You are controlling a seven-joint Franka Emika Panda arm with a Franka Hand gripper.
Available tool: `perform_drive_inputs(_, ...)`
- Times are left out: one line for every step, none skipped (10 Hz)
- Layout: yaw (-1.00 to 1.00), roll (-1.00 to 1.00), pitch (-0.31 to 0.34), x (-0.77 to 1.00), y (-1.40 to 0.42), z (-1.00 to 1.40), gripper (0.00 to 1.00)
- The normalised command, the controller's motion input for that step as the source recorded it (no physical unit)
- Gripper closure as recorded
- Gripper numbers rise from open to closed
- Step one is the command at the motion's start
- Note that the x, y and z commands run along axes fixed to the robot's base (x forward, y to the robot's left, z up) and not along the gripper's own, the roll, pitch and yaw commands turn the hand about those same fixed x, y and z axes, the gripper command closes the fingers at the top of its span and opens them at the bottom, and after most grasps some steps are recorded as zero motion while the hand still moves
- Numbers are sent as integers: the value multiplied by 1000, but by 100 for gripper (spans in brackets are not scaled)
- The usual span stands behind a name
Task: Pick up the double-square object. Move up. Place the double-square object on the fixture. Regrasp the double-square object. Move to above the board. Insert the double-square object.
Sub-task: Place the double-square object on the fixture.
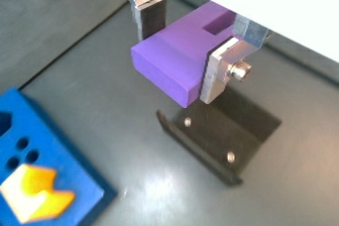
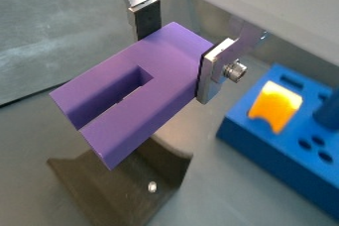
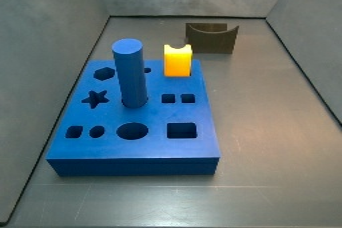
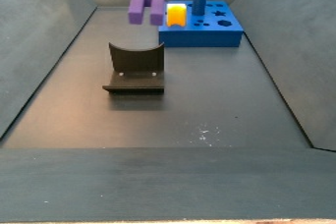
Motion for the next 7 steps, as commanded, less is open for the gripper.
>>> perform_drive_inputs(43,-1000,51,434,69,-29,100)
perform_drive_inputs(22,-1000,82,315,58,-21,100)
perform_drive_inputs(3,-1000,106,229,54,-19,100)
perform_drive_inputs(-30,-926,132,120,53,-15,100)
perform_drive_inputs(-46,-811,125,78,53,-13,100)
perform_drive_inputs(-77,-575,93,57,47,-9,100)
perform_drive_inputs(-92,-392,81,64,45,-16,100)
